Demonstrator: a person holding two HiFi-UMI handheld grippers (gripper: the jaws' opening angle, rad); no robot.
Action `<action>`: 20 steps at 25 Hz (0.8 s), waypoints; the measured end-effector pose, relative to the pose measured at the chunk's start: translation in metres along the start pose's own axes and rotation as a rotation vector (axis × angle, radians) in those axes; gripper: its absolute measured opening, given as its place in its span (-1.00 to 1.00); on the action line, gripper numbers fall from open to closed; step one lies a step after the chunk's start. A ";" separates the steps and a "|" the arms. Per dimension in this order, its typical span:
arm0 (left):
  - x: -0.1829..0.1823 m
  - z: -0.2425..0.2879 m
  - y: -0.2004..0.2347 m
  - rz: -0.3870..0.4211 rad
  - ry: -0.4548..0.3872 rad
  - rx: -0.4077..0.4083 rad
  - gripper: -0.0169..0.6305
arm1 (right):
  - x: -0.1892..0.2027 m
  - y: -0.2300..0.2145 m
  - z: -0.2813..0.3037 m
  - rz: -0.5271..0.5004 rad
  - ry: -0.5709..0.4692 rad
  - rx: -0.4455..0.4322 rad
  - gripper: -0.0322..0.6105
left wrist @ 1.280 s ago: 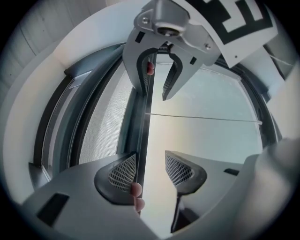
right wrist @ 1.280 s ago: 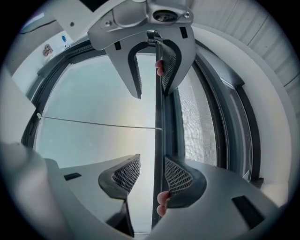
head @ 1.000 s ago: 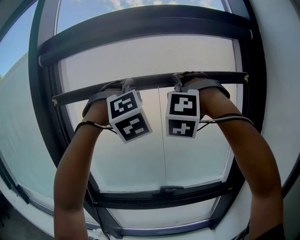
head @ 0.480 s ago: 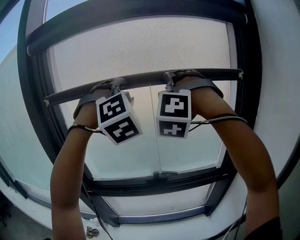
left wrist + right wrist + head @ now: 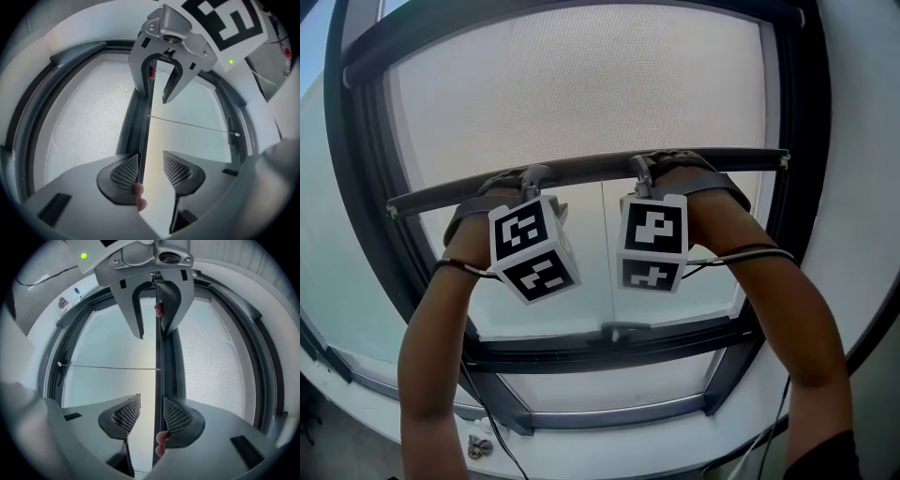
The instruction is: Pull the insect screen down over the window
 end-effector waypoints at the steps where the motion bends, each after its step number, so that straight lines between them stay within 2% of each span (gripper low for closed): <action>1: 0.000 0.000 -0.004 -0.002 -0.002 0.004 -0.43 | 0.000 0.004 0.000 0.001 0.003 -0.008 -0.43; 8: -0.006 0.002 -0.046 0.016 0.001 0.032 -0.43 | 0.007 0.045 -0.002 0.007 0.015 -0.059 -0.43; 13: -0.002 0.006 -0.053 0.019 0.003 0.097 -0.43 | 0.004 0.050 0.001 -0.009 0.022 -0.118 -0.43; 20: 0.007 0.007 -0.060 -0.051 -0.036 0.087 -0.43 | -0.002 0.054 0.004 0.026 0.015 -0.163 -0.43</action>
Point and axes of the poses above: the fingertips, and each gripper's own axes: z forward along the fingers, y to its left, x out of its underside, the point moved 10 cm from there along -z, backward along the fingers, and after that the axes turned 7 degrees about z, right-handed, at the moved point
